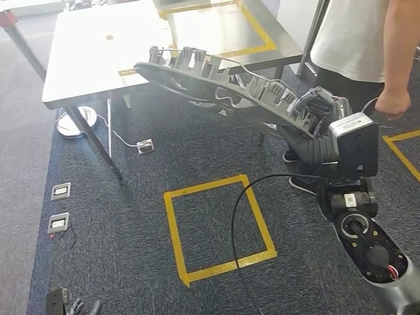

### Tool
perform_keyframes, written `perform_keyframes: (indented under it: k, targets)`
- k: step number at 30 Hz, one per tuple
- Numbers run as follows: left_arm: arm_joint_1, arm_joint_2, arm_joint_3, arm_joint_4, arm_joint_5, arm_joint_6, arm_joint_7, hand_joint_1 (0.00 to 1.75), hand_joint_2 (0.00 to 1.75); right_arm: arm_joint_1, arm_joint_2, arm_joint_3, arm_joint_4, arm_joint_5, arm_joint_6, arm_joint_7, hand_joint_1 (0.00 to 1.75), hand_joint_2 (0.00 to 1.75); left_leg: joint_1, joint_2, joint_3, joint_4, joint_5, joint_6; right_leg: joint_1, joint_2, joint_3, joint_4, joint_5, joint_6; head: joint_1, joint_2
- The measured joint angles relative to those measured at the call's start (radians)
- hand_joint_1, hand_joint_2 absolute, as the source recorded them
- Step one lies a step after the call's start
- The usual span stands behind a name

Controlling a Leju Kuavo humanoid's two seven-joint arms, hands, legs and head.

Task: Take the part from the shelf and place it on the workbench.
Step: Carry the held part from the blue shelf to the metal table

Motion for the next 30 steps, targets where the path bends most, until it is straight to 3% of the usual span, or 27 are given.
perform_keyframes:
  k: [3,4,5,7,8,9,10,12,14,17,19,20,22,23,24,25,28,30]
  targets:
    - [0.000,0.001,0.000,0.000,0.000,0.000,0.000,0.00,1.75,0.001,0.000,-0.001,-0.001,0.000,0.000,0.000,1.75,1.75,0.006,0.000,0.027,-0.042,0.000,-0.002,-0.001,0.000,0.010,-0.010,-0.008,0.016,-0.004,0.000]
    - [0.000,0.000,0.000,0.000,0.000,0.000,0.000,0.00,1.75,0.001,0.000,-0.001,-0.001,0.000,0.000,0.001,1.75,1.75,0.011,0.000,0.040,-0.058,0.002,-0.004,0.000,0.000,0.003,0.012,-0.022,0.019,-0.002,0.000]
    - [0.000,-0.001,0.000,0.000,0.000,0.000,-0.001,0.00,1.75,0.000,0.000,-0.001,-0.001,0.000,0.000,0.001,1.75,1.75,0.015,0.000,0.052,-0.068,0.002,-0.006,0.000,-0.001,-0.020,0.060,-0.043,0.023,0.003,0.000]
    - [-0.001,-0.004,0.000,0.000,0.000,0.000,-0.001,0.00,1.75,0.000,0.000,-0.001,-0.001,0.000,0.000,0.000,1.75,1.75,0.015,0.000,0.064,-0.072,-0.006,-0.005,-0.003,-0.001,-0.102,0.201,-0.090,0.031,0.012,0.000]
    - [0.000,-0.005,0.000,0.000,0.000,0.000,0.000,0.00,1.75,0.000,0.000,-0.001,-0.001,0.000,0.000,0.000,1.75,1.75,0.016,-0.001,0.070,-0.070,-0.013,-0.006,-0.004,-0.001,-0.140,0.252,-0.096,0.035,0.015,0.000]
    - [0.000,-0.007,0.000,0.000,0.000,0.000,0.000,0.00,1.75,0.001,0.000,-0.001,-0.001,0.000,0.000,0.000,1.75,1.75,0.017,-0.001,0.077,-0.067,-0.021,-0.008,-0.005,-0.002,-0.160,0.266,-0.080,0.038,0.018,0.000]
    - [0.001,-0.008,0.000,0.000,0.000,0.000,0.000,0.00,1.75,0.002,0.000,-0.001,-0.001,0.000,0.000,0.000,1.75,1.75,0.018,-0.002,0.085,-0.063,-0.031,-0.010,-0.006,-0.002,-0.161,0.240,-0.044,0.041,0.021,0.000]
    - [0.001,-0.010,0.000,0.000,0.000,0.000,0.000,0.00,1.75,0.003,0.000,0.000,-0.001,0.000,0.000,0.001,1.75,1.75,0.021,-0.004,0.100,-0.049,-0.053,-0.019,-0.009,-0.003,-0.119,0.111,0.046,0.046,0.028,0.000]
    - [0.000,-0.011,0.000,0.000,0.000,0.000,0.000,0.00,1.75,0.002,0.000,-0.001,-0.001,0.000,0.000,0.001,1.75,1.75,0.019,-0.006,0.101,-0.032,-0.072,-0.030,-0.008,-0.002,-0.084,0.021,0.081,0.040,0.032,0.000]
    - [0.000,-0.010,0.000,0.000,0.000,0.000,0.000,0.00,1.75,0.003,0.000,-0.001,-0.002,0.000,0.000,0.000,1.75,1.75,0.017,-0.006,0.096,-0.024,-0.083,-0.040,-0.005,0.002,-0.079,0.011,0.071,0.020,0.025,0.000]
    - [0.000,-0.010,0.000,0.000,0.000,0.000,0.000,0.00,1.75,0.003,0.000,-0.001,-0.002,0.000,0.000,0.001,1.75,1.75,0.019,-0.004,0.082,0.012,-0.106,-0.051,-0.008,0.001,-0.073,0.008,0.067,0.009,0.018,0.000]
    - [-0.001,-0.010,0.000,0.000,0.000,0.000,0.000,0.00,1.75,0.003,0.000,-0.001,-0.002,0.000,0.000,0.001,1.75,1.75,0.021,-0.003,0.057,0.063,-0.130,-0.058,-0.011,0.000,-0.068,0.006,0.064,0.004,0.014,0.000]
    - [-0.001,-0.010,0.000,0.000,0.000,0.000,0.000,0.00,1.75,0.002,0.000,-0.001,-0.002,0.000,0.000,0.000,1.75,1.75,0.025,-0.002,-0.024,0.208,-0.182,-0.068,-0.011,-0.003,-0.063,0.006,0.057,-0.003,0.004,0.000]
    - [0.000,-0.010,0.000,0.000,0.000,0.000,0.000,0.00,1.75,0.002,0.000,-0.001,-0.002,0.000,0.000,0.000,1.75,1.75,0.028,-0.002,-0.064,0.269,-0.195,-0.070,-0.011,-0.003,-0.060,0.006,0.053,-0.004,0.003,0.000]
    - [0.001,-0.010,0.000,0.000,0.000,0.000,0.000,0.00,1.75,0.003,0.000,-0.001,-0.002,0.000,0.000,0.000,1.75,1.75,0.029,-0.002,-0.089,0.295,-0.188,-0.071,-0.011,-0.002,-0.055,0.006,0.049,-0.004,0.002,0.000]
    - [0.002,-0.011,0.000,0.000,0.000,0.000,0.000,0.00,1.75,0.003,0.000,-0.001,-0.002,0.000,0.000,0.001,1.75,1.75,0.030,-0.002,-0.094,0.281,-0.159,-0.069,-0.011,-0.002,-0.048,0.006,0.044,-0.003,0.002,0.000]
    - [0.002,-0.009,0.000,0.000,0.000,0.000,0.000,0.00,1.75,0.002,0.000,0.000,-0.002,0.000,0.000,0.001,1.75,1.75,0.027,-0.002,-0.027,0.081,-0.025,-0.057,-0.010,0.001,-0.023,0.005,0.027,0.004,-0.002,0.000]
    - [0.001,-0.008,0.000,0.000,0.000,0.000,0.000,0.00,1.75,0.000,0.000,-0.001,-0.002,0.000,0.000,0.000,1.75,1.75,0.024,-0.002,0.005,0.000,-0.002,-0.055,-0.007,0.003,-0.019,0.006,0.019,0.009,-0.003,0.000]
